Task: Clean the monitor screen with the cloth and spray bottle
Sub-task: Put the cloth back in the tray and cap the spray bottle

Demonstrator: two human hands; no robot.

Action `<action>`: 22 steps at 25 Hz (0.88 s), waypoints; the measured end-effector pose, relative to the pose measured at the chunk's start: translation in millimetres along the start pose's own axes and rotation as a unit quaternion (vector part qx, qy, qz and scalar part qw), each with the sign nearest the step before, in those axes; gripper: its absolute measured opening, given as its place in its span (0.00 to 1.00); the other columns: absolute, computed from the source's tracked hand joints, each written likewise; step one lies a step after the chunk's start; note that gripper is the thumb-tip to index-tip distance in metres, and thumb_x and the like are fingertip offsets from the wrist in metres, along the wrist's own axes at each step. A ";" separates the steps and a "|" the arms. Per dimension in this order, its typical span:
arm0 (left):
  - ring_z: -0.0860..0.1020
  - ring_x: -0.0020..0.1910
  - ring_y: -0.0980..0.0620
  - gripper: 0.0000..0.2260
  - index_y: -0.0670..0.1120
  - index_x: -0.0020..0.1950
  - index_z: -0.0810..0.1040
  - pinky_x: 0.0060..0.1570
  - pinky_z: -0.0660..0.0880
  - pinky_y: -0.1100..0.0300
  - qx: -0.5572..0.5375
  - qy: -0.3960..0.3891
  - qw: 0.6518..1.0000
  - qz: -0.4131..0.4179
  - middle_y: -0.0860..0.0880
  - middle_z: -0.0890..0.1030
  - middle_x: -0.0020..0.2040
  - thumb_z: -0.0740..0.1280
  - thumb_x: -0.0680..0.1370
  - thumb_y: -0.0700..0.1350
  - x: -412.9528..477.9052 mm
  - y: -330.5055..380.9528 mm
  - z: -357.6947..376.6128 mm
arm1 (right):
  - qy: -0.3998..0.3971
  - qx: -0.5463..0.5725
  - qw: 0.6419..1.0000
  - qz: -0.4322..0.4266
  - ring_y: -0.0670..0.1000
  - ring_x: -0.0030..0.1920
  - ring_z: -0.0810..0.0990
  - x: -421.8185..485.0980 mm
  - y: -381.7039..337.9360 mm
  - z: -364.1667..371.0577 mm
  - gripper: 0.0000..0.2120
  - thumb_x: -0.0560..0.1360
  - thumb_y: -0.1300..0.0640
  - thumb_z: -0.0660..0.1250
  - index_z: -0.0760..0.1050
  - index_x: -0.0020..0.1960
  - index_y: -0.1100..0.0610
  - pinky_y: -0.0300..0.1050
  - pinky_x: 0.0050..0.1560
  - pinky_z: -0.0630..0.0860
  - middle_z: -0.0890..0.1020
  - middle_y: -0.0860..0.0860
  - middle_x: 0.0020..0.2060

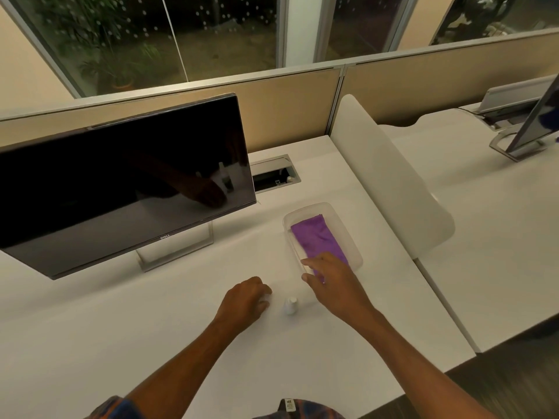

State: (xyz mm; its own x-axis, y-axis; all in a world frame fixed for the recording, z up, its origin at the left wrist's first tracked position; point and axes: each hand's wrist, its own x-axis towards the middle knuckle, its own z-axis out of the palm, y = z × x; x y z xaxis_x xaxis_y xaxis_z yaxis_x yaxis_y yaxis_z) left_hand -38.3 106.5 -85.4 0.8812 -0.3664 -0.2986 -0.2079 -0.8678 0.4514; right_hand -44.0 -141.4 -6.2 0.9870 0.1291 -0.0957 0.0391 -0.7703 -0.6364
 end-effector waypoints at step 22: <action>0.82 0.48 0.56 0.21 0.56 0.63 0.83 0.46 0.83 0.59 -0.221 0.119 0.967 0.049 0.60 0.83 0.52 0.80 0.72 0.59 -35.5 48.4 -31.4 | -0.015 0.023 0.999 -0.022 0.45 0.50 0.82 -26.4 -46.8 -8.9 0.12 0.81 0.56 0.73 0.85 0.65 0.55 0.35 0.54 0.78 0.87 0.51 0.56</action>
State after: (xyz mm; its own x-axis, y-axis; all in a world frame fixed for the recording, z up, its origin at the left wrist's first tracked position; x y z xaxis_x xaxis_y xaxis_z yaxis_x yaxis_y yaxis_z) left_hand -66.4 88.0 -26.5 0.9501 -0.3066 -0.0571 -0.1405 -0.5842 0.7994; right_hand -70.5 -114.2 32.9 0.9795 0.1806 -0.0888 0.0741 -0.7337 -0.6755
